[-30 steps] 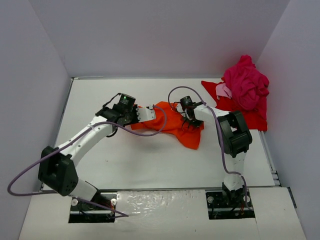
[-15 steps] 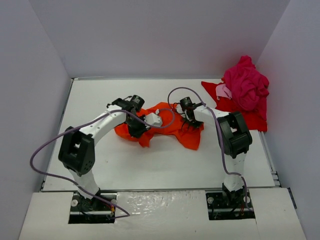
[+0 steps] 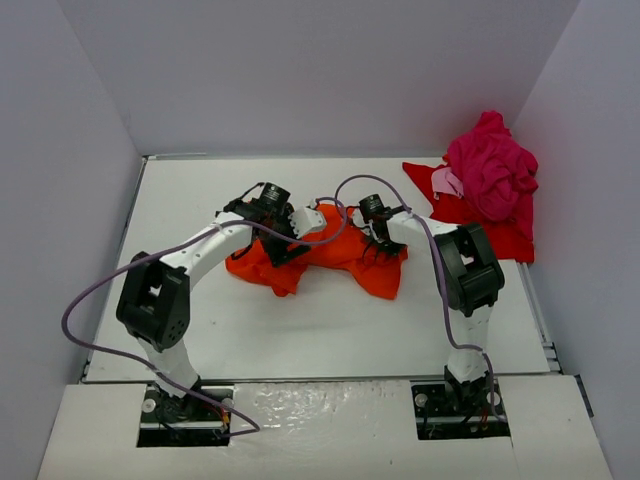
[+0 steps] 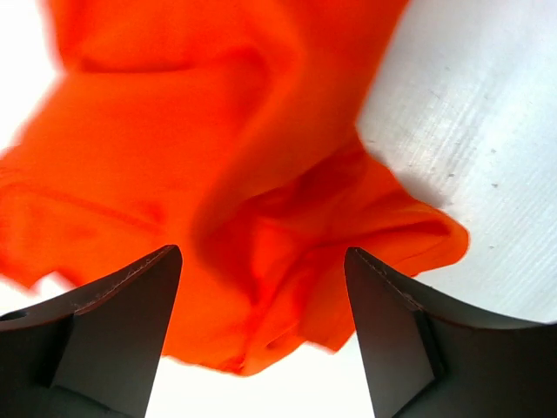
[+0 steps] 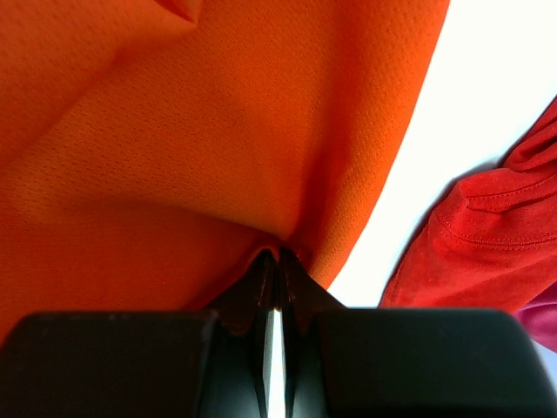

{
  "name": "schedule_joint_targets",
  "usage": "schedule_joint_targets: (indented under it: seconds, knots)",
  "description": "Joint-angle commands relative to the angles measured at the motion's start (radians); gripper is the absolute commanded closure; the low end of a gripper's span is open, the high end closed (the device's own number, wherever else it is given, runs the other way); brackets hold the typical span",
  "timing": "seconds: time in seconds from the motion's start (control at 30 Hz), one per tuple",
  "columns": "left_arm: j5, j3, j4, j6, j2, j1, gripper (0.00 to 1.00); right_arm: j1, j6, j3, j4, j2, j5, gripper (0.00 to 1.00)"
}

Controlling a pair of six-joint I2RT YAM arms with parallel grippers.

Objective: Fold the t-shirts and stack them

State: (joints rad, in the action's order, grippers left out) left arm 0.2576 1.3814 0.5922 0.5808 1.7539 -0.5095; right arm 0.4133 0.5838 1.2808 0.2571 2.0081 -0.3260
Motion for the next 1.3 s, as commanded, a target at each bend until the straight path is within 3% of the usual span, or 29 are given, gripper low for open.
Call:
schedule_joint_targets:
  seconds: [0.0,0.3,0.4,0.53,0.83,1.0,1.27]
  knots:
    - [-0.176,-0.001,-0.091,0.099,-0.157,-0.010,0.27,-0.006,-0.008,-0.014,0.013,-0.029,-0.005,1.00]
    - [-0.516,-0.504,-0.430,0.474,-0.311,-0.078,0.33,-0.011,0.016,0.040,0.018,-0.115,-0.045,1.00]
    - [-0.577,-0.689,-0.618,0.578,-0.327,-0.112,0.33,-0.036,0.031,0.063,0.017,-0.156,-0.064,1.00]
    - [-0.595,-0.824,-0.782,0.654,-0.342,-0.139,0.33,-0.142,0.036,0.117,0.019,-0.229,-0.059,1.00]
    - [-0.574,-0.976,-1.113,0.777,-0.323,-0.212,0.34,-0.207,0.021,0.097,0.026,-0.273,-0.018,0.97]
    - [-0.587,-0.906,-1.125,0.716,-0.312,-0.233,0.34,-0.184,0.006,0.112,0.055,-0.249,0.008,0.96]
    - [-0.621,-0.806,-1.156,0.640,-0.310,-0.233,0.33,-0.156,-0.031,0.205,0.068,-0.276,0.045,0.76]
